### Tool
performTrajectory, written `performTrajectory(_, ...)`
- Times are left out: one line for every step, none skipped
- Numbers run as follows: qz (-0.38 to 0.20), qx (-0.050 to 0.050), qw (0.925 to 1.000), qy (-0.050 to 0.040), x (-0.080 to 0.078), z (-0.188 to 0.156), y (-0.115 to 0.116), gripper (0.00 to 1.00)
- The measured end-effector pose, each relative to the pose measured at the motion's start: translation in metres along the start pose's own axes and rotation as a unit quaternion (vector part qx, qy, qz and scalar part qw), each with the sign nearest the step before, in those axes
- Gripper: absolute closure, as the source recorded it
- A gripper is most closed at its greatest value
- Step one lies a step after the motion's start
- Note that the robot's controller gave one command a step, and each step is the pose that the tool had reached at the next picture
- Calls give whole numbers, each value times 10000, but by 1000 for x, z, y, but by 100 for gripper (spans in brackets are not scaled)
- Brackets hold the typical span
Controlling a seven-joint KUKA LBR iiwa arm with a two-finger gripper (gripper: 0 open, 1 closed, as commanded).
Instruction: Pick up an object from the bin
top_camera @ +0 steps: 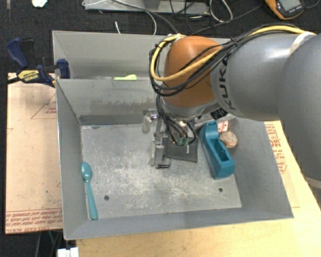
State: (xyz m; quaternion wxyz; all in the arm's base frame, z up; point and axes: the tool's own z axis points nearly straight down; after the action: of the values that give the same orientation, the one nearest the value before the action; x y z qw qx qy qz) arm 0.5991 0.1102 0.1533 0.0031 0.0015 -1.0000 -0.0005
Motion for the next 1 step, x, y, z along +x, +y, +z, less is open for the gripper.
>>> performTrajectory(10,-3,10000,-35,-2,-4,0,0)
